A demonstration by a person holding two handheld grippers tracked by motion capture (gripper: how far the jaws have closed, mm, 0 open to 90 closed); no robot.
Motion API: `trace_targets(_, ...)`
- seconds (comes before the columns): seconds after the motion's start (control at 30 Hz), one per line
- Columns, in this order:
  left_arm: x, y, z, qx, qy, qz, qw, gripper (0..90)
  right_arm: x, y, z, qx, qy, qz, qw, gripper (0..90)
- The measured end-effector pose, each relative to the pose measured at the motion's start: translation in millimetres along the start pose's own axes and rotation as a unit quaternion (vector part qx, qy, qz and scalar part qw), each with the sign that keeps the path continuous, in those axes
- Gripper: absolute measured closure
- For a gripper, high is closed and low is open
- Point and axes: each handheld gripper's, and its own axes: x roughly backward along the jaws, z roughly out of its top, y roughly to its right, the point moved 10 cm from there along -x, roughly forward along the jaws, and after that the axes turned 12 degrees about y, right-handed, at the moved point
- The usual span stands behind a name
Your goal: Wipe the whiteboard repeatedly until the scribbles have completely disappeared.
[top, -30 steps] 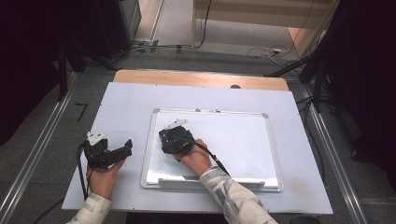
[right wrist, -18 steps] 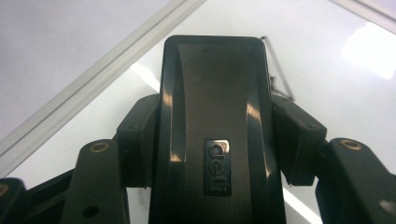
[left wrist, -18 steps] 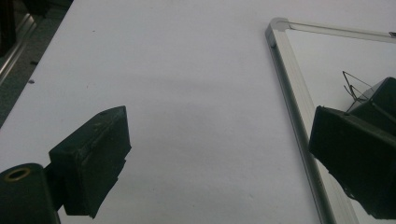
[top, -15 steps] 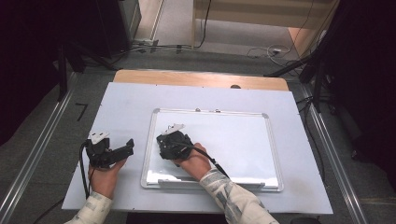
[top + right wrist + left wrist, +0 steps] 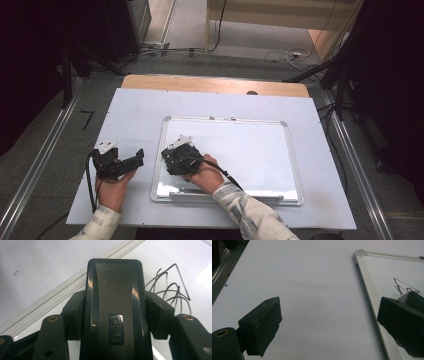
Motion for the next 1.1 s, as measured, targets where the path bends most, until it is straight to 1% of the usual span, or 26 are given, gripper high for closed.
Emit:
trace_targets(0.07,0.1,-0.9,-0.6,0.002,-0.001,0.000,1.0000,5.8,-1.7,4.3,1.4,-0.008,0.002,-0.009,0.9999,37.8)
trace_targets(0.13,0.3,-1.7,-0.3,0.004,0.001,0.001,1.0000,5.8,-2.7,8.9,2.2,-0.007,0.002,-0.013,0.9999,37.8)
trace_targets(0.3,1.2,-2.7,0.3,0.006,0.003,0.001,1.0000,5.8,-5.4,20.8,4.3,-0.018,0.001,-0.031,0.9994,37.8)
trace_targets(0.57,0.9,-2.6,-0.1,0.005,0.002,0.002,1.0000,5.8,-10.1,43.3,8.3,-0.040,-0.001,-0.056,0.9976,37.8)
trace_targets(0.6,1.1,-2.6,0.0,0.006,0.002,0.001,1.0000,5.8,-10.5,46.3,8.7,-0.040,-0.002,-0.058,0.9975,37.8)
trace_targets(0.9,1.6,-3.9,-0.2,0.007,0.001,0.002,1.0000,5.8,-12.6,67.6,10.6,-0.062,-0.004,-0.083,0.9946,37.9)
trace_targets(0.93,1.7,-4.0,-0.2,0.006,0.002,0.002,1.0000,5.8,-12.5,70.5,10.4,-0.061,-0.004,-0.086,0.9944,37.8)
trace_targets(1.1,1.8,-4.4,-0.4,0.007,0.001,0.002,1.0000,5.8,-11.5,82.1,9.7,-0.075,-0.005,-0.103,0.9919,37.9)
